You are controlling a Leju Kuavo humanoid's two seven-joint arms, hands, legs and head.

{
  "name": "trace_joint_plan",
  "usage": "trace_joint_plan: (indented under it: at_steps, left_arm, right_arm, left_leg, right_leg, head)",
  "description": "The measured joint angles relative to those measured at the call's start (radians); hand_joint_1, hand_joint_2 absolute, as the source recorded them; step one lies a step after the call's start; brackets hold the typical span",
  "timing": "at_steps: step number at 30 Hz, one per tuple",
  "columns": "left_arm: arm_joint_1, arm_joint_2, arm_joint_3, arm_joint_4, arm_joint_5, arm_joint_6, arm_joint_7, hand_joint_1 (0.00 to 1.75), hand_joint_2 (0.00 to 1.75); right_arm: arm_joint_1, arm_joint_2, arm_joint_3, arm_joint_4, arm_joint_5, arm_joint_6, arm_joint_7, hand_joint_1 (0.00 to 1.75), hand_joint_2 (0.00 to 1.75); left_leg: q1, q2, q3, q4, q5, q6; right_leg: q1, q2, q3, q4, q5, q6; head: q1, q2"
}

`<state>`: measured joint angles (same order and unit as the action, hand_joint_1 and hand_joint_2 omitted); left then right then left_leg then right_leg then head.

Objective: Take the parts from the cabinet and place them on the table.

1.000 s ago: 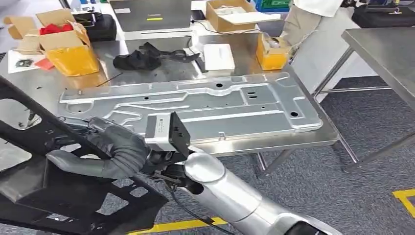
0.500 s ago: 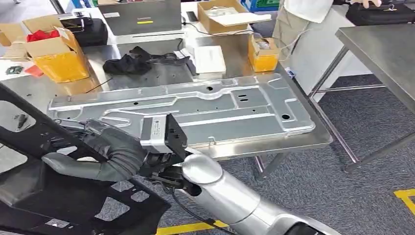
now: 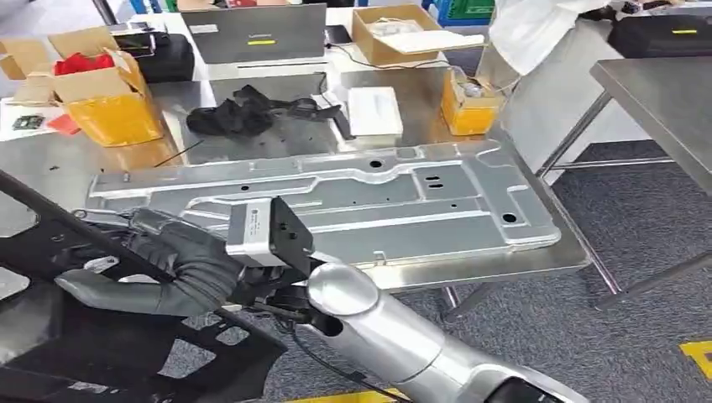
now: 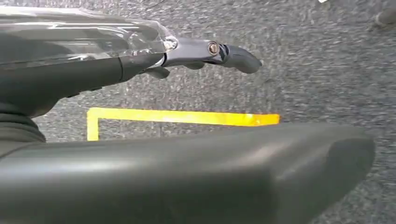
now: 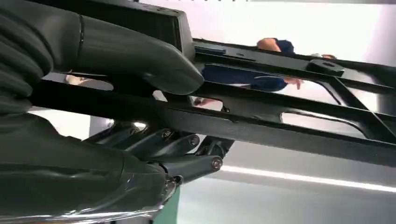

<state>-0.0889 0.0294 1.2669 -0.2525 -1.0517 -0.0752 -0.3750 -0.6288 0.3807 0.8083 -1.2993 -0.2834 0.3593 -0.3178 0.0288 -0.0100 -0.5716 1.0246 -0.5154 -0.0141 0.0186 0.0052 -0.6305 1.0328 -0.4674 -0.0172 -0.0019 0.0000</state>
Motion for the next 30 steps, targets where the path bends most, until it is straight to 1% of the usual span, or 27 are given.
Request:
trace_joint_plan:
  at_steps: [2,3,4,5,7,8,9,10,11,12,13,14,15,16,17,18,19,20,21,22,23,24,25,26,28,29,30]
  left_arm:
    - [0.000,0.000,0.000,0.000,-0.002,-0.001,0.000,0.00,1.75]
    - [-0.002,-0.001,0.000,0.000,-0.002,-0.002,0.000,0.00,1.75]
    - [-0.002,-0.002,0.000,0.000,-0.002,-0.002,-0.002,0.00,1.75]
    - [-0.002,-0.002,0.000,0.000,-0.002,-0.002,-0.002,0.00,1.75]
    - [0.000,0.000,0.000,0.000,-0.002,-0.001,0.000,0.00,1.75]
    - [0.002,0.000,0.000,0.000,-0.002,0.001,0.007,0.00,1.75]
    - [0.003,-0.001,0.000,0.000,-0.003,0.002,0.014,0.00,1.75]
    - [0.004,-0.001,0.000,0.000,-0.003,0.002,0.021,0.00,1.75]
    - [0.003,-0.001,0.000,0.000,-0.005,0.003,0.027,0.00,1.75]
    - [0.002,0.000,0.000,0.000,-0.011,0.004,0.034,0.00,1.75]
    - [0.003,0.002,0.000,0.000,-0.018,0.007,0.044,0.00,1.75]
    - [0.001,0.001,0.000,0.000,-0.024,0.007,0.050,0.00,1.75]
    - [-0.002,0.002,0.000,0.000,-0.027,0.009,0.057,0.00,1.75]
    - [0.000,0.002,-0.001,0.000,-0.035,0.010,0.061,0.00,1.75]
    - [0.002,0.002,-0.002,0.000,-0.037,0.010,0.069,0.00,1.75]
    - [0.002,0.002,-0.003,0.000,-0.044,0.010,0.082,0.00,1.75]
    - [0.001,0.002,-0.005,0.000,-0.054,0.011,0.101,0.00,1.75]
    - [0.000,0.002,-0.008,0.000,-0.066,0.010,0.122,0.00,1.75]
    - [-0.001,0.003,-0.015,0.000,-0.080,0.010,0.150,0.00,1.75]
    - [-0.001,0.003,-0.022,0.000,-0.091,0.009,0.178,0.00,1.75]
    - [-0.001,0.003,-0.028,0.000,-0.099,0.008,0.200,0.00,1.75]
    - [0.000,0.003,-0.032,0.000,-0.109,0.002,0.223,0.00,1.75]
    - [0.002,0.002,-0.035,0.000,-0.113,0.000,0.241,0.00,1.75]
    - [0.004,0.002,-0.040,0.000,-0.119,-0.002,0.254,0.00,1.75]
    - [0.005,0.000,-0.050,0.000,-0.131,-0.003,0.279,0.00,1.75]
    - [0.006,-0.002,-0.052,0.000,-0.135,-0.003,0.287,0.00,1.75]
    - [0.006,-0.003,-0.056,0.000,-0.145,-0.003,0.298,0.00,1.75]
  right_arm:
    - [0.000,0.000,0.000,0.000,0.000,-0.003,0.000,1.75,1.75]
    - [0.001,0.003,0.000,-0.003,0.000,-0.004,0.000,1.75,1.75]
    - [0.000,0.004,0.000,-0.003,0.000,-0.005,0.000,1.75,1.75]
    - [-0.003,0.005,0.001,-0.003,0.000,-0.005,0.000,1.75,1.75]
    - [-0.003,0.004,0.001,-0.001,0.002,-0.008,0.000,1.75,1.75]
    - [-0.002,0.004,0.001,0.000,0.009,-0.014,0.000,1.75,1.75]
    - [-0.003,0.003,0.000,0.000,0.017,-0.019,-0.001,1.75,1.75]
    - [-0.005,0.003,-0.002,0.000,0.020,-0.024,-0.001,1.75,1.75]
    - [-0.010,0.003,-0.004,-0.001,0.024,-0.026,-0.001,1.75,1.75]
    - [-0.018,0.003,-0.006,-0.002,0.038,-0.036,-0.001,1.75,1.75]
    - [-0.029,0.003,-0.010,-0.002,0.050,-0.044,-0.001,1.75,1.75]
    - [-0.043,0.003,-0.015,-0.003,0.061,-0.053,0.000,1.75,1.75]
    - [-0.057,0.003,-0.021,-0.005,0.080,-0.065,0.002,1.75,1.75]
    - [-0.068,0.003,-0.029,-0.007,0.091,-0.074,0.003,1.75,1.75]
    - [-0.081,0.003,-0.037,-0.009,0.096,-0.078,0.003,1.75,1.75]
    - [-0.097,0.003,-0.044,-0.009,0.104,-0.081,0.004,1.75,1.75]
    - [-0.112,0.003,-0.050,-0.009,0.118,-0.087,0.005,1.75,1.75]
    - [-0.128,0.002,-0.056,-0.008,0.137,-0.096,0.006,1.75,1.75]
    - [-0.149,0.002,-0.063,-0.001,0.170,-0.113,0.005,1.75,1.75]
    - [-0.170,-0.001,-0.071,0.012,0.207,-0.132,0.004,1.75,1.75]
    - [-0.184,-0.005,-0.080,0.026,0.233,-0.148,0.003,1.75,1.75]
    - [-0.199,-0.008,-0.089,0.042,0.264,-0.163,0.002,1.75,1.75]
    - [-0.215,-0.011,-0.099,0.062,0.289,-0.176,0.001,1.75,1.75]
    - [-0.232,-0.013,-0.109,0.079,0.310,-0.186,-0.002,1.75,1.75]
    - [-0.269,-0.013,-0.138,0.119,0.365,-0.207,-0.016,1.75,1.75]
    - [-0.285,-0.015,-0.155,0.141,0.394,-0.216,-0.024,1.75,1.75]
    - [-0.299,-0.016,-0.174,0.163,0.436,-0.234,-0.027,1.75,1.75]
  left_leg:
    - [0.001,0.002,0.005,-0.011,0.000,-0.013]
    - [0.001,0.002,0.010,-0.012,-0.008,-0.017]
    - [0.000,0.005,0.009,0.004,-0.018,-0.017]
    - [0.000,0.005,-0.015,0.054,-0.044,-0.018]
    - [-0.001,0.005,-0.104,0.216,-0.109,-0.023]
    - [-0.001,0.005,-0.145,0.279,-0.121,-0.025]
    - [0.000,0.005,-0.163,0.292,-0.106,-0.026]
    - [0.001,0.005,-0.156,0.258,-0.070,-0.027]
    - [0.001,0.005,-0.132,0.191,-0.020,-0.027]
    - [0.002,0.006,-0.096,0.098,0.038,-0.026]
    - [0.002,0.007,-0.069,0.031,0.067,-0.024]
    - [-0.003,0.006,-0.065,0.023,0.059,-0.020]
    - [-0.003,0.006,-0.064,0.016,0.049,-0.009]
    - [-0.004,0.006,-0.066,0.016,0.048,-0.008]
    - [-0.006,0.005,-0.067,0.016,0.046,-0.003]
    - [0.000,0.005,-0.064,0.012,0.048,0.002]
    - [0.001,0.005,-0.059,0.010,0.048,0.007]
    - [0.002,0.006,-0.057,0.009,0.045,0.012]
    - [0.002,0.006,-0.055,0.009,0.044,0.015]
    - [0.002,0.006,-0.054,0.009,0.043,0.016]
    - [0.002,0.006,-0.053,0.009,0.042,0.017]
    - [0.002,0.006,-0.052,0.009,0.041,0.018]
    - [0.001,0.005,-0.050,0.010,0.040,0.017]
    - [0.001,0.004,-0.047,0.010,0.038,0.017]
    - [0.000,0.000,-0.039,0.009,0.035,0.013]
    - [-0.003,0.000,-0.040,0.009,0.033,0.010]
    - [-0.002,-0.001,-0.041,0.008,0.034,0.005]
  right_leg:
    - [0.000,0.002,-0.002,-0.001,-0.005,-0.006]
    - [-0.011,0.001,0.013,-0.021,0.000,-0.011]
    - [-0.010,0.000,0.023,-0.031,-0.001,-0.015]
    - [-0.011,-0.001,0.030,-0.032,-0.003,-0.019]
    - [-0.010,-0.002,0.036,-0.031,-0.008,-0.024]
    - [-0.009,-0.001,0.037,-0.030,-0.011,-0.026]
    - [-0.008,0.001,0.040,-0.030,-0.014,-0.025]
    - [-0.008,0.003,0.044,-0.028,-0.019,-0.024]
    - [-0.009,0.005,0.050,-0.026,-0.025,-0.022]
    - [-0.009,0.007,0.057,-0.022,-0.033,-0.018]
    - [-0.008,0.007,0.060,-0.018,-0.042,-0.012]
    - [0.000,0.009,0.055,-0.010,-0.045,-0.007]
    - [-0.001,0.010,0.048,-0.009,-0.044,-0.004]
    - [-0.001,0.009,0.048,-0.010,-0.044,-0.003]
    - [-0.002,0.008,0.050,-0.012,-0.044,-0.001]
    - [-0.001,0.008,0.050,-0.009,-0.050,0.005]
    - [-0.003,0.007,0.049,0.004,-0.061,0.014]
    - [-0.005,0.004,0.030,0.045,-0.085,0.021]
    - [-0.009,0.002,-0.007,0.121,-0.121,0.026]
    - [-0.012,0.000,-0.052,0.207,-0.155,0.030]
    - [-0.014,0.000,-0.092,0.279,-0.176,0.032]
    - [-0.015,0.000,-0.114,0.309,-0.172,0.032]
    - [-0.016,0.000,-0.111,0.289,-0.147,0.032]
    - [-0.016,0.000,-0.089,0.229,-0.104,0.029]
    - [-0.012,0.000,-0.011,0.048,-0.005,0.014]
    - [-0.008,0.001,0.007,0.015,-0.008,0.006]
    - [-0.007,0.001,0.011,-0.001,-0.007,0.004]
  head:
    - [-0.001,0.000]
    - [-0.001,0.000]
    - [-0.002,0.000]
    - [-0.003,0.000]
    - [-0.002,0.000]
    - [-0.003,0.000]
    - [-0.003,0.000]
    - [-0.003,0.000]
    - [-0.003,0.000]
    - [-0.003,0.000]
    - [-0.002,0.000]
    - [-0.005,0.000]
    - [-0.004,0.000]
    - [-0.003,0.000]
    - [-0.004,0.000]
    - [-0.005,0.000]
    - [-0.003,0.000]
    - [-0.002,0.000]
    - [-0.001,0.000]
    - [-0.001,0.000]
    - [-0.001,0.000]
    - [-0.001,0.000]
    - [-0.001,0.000]
    - [-0.001,0.000]
    - [-0.001,0.000]
    - [-0.003,0.000]
    - [-0.001,0.000]
